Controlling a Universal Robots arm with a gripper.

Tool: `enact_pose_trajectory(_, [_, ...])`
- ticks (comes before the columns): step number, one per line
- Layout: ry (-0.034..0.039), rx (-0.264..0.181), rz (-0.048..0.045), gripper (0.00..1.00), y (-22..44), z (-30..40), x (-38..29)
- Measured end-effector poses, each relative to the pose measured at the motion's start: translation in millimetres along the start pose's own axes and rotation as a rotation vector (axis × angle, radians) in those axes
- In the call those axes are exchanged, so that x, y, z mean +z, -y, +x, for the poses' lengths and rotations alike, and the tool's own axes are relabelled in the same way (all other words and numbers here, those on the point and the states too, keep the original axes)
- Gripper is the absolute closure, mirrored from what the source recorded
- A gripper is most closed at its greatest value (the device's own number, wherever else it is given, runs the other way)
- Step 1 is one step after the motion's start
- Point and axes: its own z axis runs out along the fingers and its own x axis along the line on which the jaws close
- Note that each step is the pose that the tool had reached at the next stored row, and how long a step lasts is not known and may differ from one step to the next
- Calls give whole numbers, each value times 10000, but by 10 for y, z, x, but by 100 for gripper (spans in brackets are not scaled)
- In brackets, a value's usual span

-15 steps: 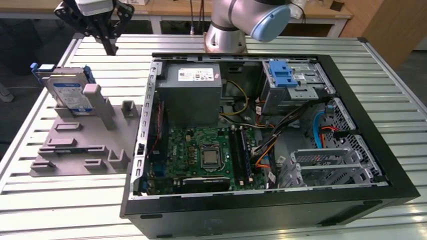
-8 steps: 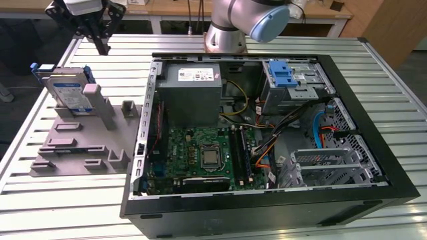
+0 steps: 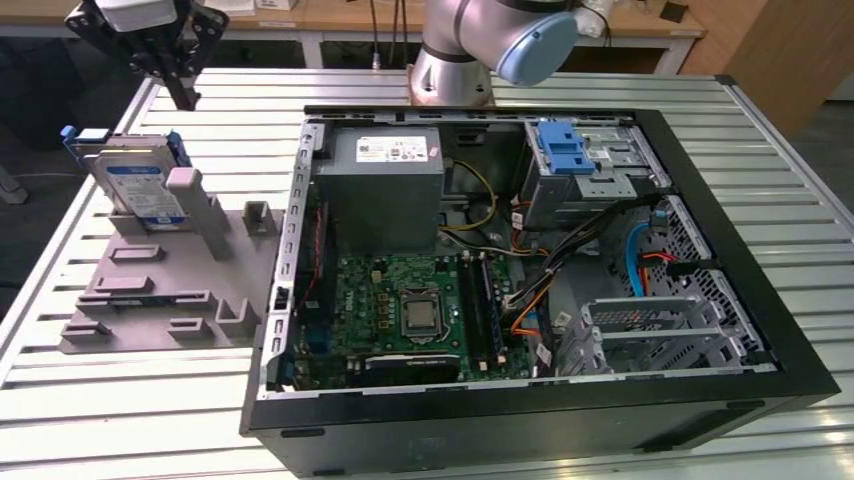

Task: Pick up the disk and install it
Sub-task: 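Reach for the disk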

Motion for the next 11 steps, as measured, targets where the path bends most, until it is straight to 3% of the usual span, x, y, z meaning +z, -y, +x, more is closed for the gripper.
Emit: enact_pose_trajectory(11, [-2,0,0,89,-5,206,40])
